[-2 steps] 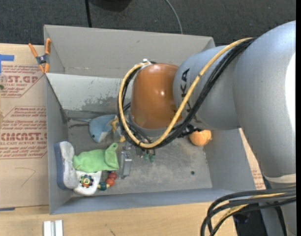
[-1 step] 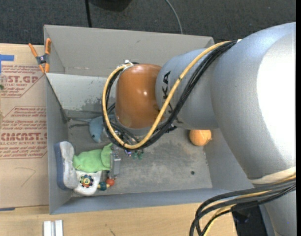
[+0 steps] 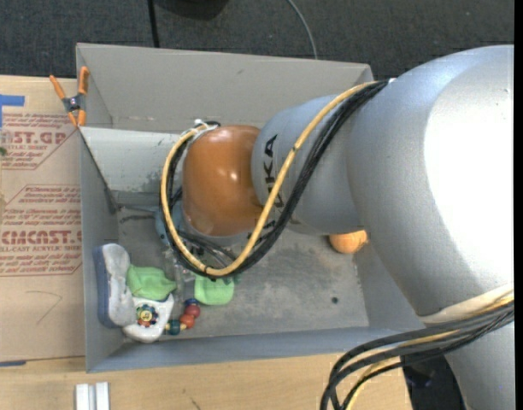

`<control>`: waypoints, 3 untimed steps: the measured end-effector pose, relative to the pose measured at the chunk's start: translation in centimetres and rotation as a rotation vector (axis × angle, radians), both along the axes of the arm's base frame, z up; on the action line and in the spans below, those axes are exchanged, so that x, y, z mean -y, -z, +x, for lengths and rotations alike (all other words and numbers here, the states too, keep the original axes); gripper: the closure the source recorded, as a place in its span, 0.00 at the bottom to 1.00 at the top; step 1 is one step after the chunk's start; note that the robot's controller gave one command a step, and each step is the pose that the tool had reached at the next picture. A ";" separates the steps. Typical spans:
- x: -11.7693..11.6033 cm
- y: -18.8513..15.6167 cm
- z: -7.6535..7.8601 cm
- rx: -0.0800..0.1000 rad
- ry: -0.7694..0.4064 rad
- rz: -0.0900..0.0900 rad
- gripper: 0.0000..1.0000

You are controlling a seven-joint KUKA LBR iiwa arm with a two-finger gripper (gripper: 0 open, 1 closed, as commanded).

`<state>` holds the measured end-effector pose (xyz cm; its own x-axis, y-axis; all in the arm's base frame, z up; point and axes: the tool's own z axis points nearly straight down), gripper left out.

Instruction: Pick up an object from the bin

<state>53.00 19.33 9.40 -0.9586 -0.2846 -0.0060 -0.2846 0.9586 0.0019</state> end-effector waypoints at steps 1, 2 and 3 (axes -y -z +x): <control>0.0 0.0 0.0 -0.001 0.000 0.001 0.00; 0.0 0.0 0.0 -0.001 0.000 0.001 0.00; -0.5 2.0 -0.9 0.012 0.035 0.006 1.00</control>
Offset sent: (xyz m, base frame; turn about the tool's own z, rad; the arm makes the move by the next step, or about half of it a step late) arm 0.0000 0.0000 0.0000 0.0000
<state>52.07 19.81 7.38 -0.9678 -0.2509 -0.0194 -0.2510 0.9680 0.0043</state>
